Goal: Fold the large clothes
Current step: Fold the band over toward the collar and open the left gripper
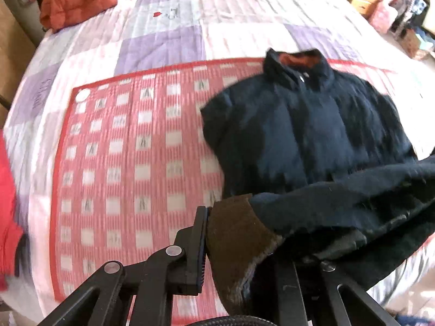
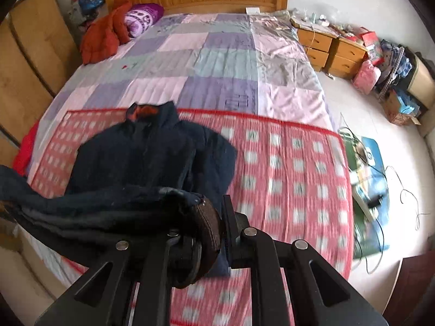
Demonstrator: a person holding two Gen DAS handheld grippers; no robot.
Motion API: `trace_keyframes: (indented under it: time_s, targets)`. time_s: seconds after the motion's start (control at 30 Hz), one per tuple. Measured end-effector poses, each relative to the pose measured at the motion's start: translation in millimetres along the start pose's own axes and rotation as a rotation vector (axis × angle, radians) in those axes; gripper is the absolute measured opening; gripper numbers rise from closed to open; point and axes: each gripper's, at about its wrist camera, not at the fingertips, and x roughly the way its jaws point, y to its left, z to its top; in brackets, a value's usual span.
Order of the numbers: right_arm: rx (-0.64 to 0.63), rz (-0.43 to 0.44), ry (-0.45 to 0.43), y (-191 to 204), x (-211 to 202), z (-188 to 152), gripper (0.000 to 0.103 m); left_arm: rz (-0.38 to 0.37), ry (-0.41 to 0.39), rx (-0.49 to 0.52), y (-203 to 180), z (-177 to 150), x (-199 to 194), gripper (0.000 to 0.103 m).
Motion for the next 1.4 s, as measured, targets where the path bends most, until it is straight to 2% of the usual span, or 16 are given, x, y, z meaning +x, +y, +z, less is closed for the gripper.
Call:
trace_keyframes:
  time_s: [0.2,0.33,0.43,0.53,0.63,0.73,0.8,0.83,0.9,0.93,1.0,1.1,1.17,1.2,1.27,1.4]
  targets:
    - [0.081,-0.045,0.070,-21.8,107.6,76.5,0.015,-0.011,0.103,-0.023,16.7,97.2,102.1,0.016]
    - [0.051,-0.112,0.148,-22.1,177.0,96.0,0.015,0.022,0.203,0.041,6.1,128.3,183.9,0.016]
    - [0.094,-0.129,0.196,-33.7,221.6,101.1,0.015,0.013,0.245,0.030,7.1,141.8,234.0,0.017]
    - [0.130,-0.125,0.247,-45.2,260.1,100.8,0.016,-0.023,0.273,-0.005,15.8,147.5,266.8,0.023]
    - [0.180,-0.090,0.302,-55.8,290.4,100.2,0.016,-0.081,0.311,-0.054,26.9,149.4,294.0,0.049]
    - [0.225,-0.052,0.365,-66.7,309.5,103.1,0.033,-0.165,0.320,-0.105,42.2,155.4,299.1,0.072]
    - [0.205,-0.066,0.393,-72.2,313.4,108.4,0.057,-0.195,0.290,-0.104,51.0,160.6,291.7,0.097]
    - [0.199,-0.059,0.412,-76.8,314.5,111.1,0.063,-0.221,0.282,-0.118,56.8,163.0,287.8,0.101]
    - [0.187,-0.045,0.430,-85.6,311.0,117.0,0.083,-0.286,0.256,-0.171,74.1,169.2,275.8,0.102]
    - [0.171,-0.043,0.428,-89.2,306.2,121.1,0.087,-0.305,0.235,-0.199,84.4,172.5,266.8,0.102]
    - [0.142,-0.002,0.432,-94.4,292.0,130.3,0.090,-0.291,0.195,-0.227,99.8,176.5,250.1,0.102]
    - [-0.001,-0.023,0.402,-79.6,265.3,143.4,0.090,-0.256,0.122,-0.226,111.9,181.9,223.1,0.102]
    - [-0.022,0.061,0.388,-75.2,253.4,148.4,0.092,-0.254,0.092,-0.217,119.4,180.7,207.8,0.102]
    - [-0.010,0.062,0.405,-76.6,251.2,152.8,0.093,-0.238,0.099,-0.221,122.0,180.8,205.3,0.102]
    - [0.037,-0.017,0.367,-84.0,242.1,168.3,0.093,-0.200,0.100,-0.212,123.1,183.4,201.0,0.102]
    - [0.274,0.075,0.202,-99.9,207.9,190.5,0.093,-0.222,0.029,-0.163,94.8,176.0,182.3,0.102]
